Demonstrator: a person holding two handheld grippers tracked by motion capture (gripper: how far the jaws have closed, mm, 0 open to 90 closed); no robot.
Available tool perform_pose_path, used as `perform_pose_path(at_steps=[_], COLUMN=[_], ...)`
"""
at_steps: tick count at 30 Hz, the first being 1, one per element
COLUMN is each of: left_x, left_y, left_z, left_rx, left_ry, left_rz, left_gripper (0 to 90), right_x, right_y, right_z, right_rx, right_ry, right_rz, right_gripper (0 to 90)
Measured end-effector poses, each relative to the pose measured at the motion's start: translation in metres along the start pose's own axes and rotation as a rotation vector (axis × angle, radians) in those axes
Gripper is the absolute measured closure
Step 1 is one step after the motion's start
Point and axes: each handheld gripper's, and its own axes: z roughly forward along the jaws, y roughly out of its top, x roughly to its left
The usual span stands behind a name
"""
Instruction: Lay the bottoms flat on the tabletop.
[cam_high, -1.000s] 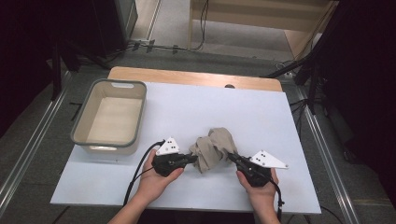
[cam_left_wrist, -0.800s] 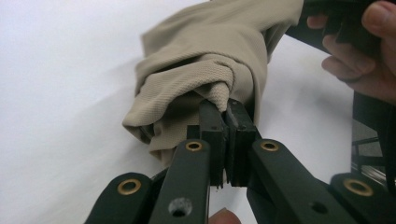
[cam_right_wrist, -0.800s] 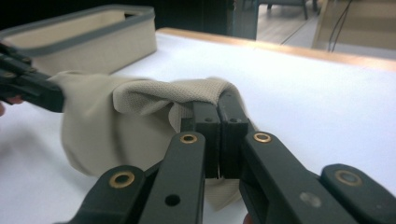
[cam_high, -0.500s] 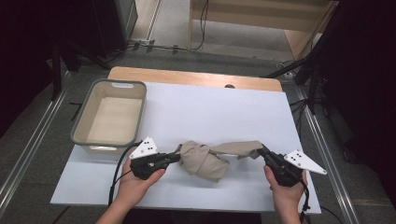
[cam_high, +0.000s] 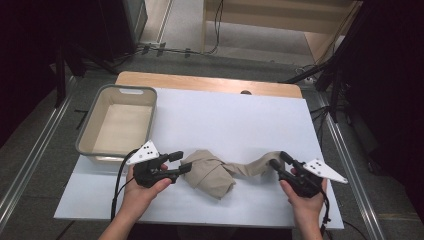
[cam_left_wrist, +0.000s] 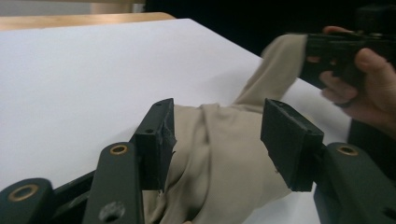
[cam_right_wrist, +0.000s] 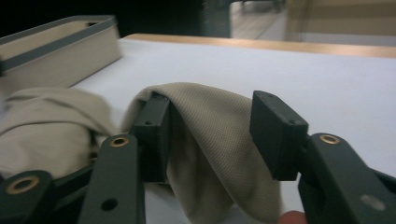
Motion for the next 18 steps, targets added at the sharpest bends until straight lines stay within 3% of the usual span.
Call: perform_pose_path(at_steps=[4,6,7,9,12,13,17,18], left_x=[-0.009,-0.009,-0.006,-0.003,-0.004,-0.005,-0.008,-0.010], left_y=[-0.009,-0.016,-0.021,-0.024,-0.025,-0.026,-0.025,-0.024], left_z=[0.030,0.039,0.042,0.042,0.040,0.040,0.039,0.038], left_rx=[0.141,0.178,0.191,0.185,0.189,0.192,0.174,0.160], left_ry=[0.011,0.035,0.025,-0.020,-0.020,-0.020,-0.049,-0.065], left_rz=[0.029,0.032,0.012,-0.026,-0.005,0.008,0.007,0.003], left_gripper=[34.3,34.5,38.0,54.3,71.0,75.3,81.3,81.7], right_x=[0.029,0.039,0.044,0.049,0.051,0.052,0.060,0.062], right_y=[-0.006,-0.010,-0.012,-0.019,-0.027,-0.027,-0.028,-0.028], right_z=[0.027,0.039,0.046,0.060,0.075,0.078,0.081,0.080], right_rx=[0.055,0.090,0.114,0.180,0.306,0.335,0.370,0.366], right_ry=[0.082,0.105,0.108,0.096,0.071,0.063,0.080,0.076], right_rz=[-0.024,-0.031,-0.040,-0.037,-0.019,-0.033,-0.080,-0.094], right_gripper=[39.3,36.0,35.0,34.3,38.7,39.9,56.2,64.5])
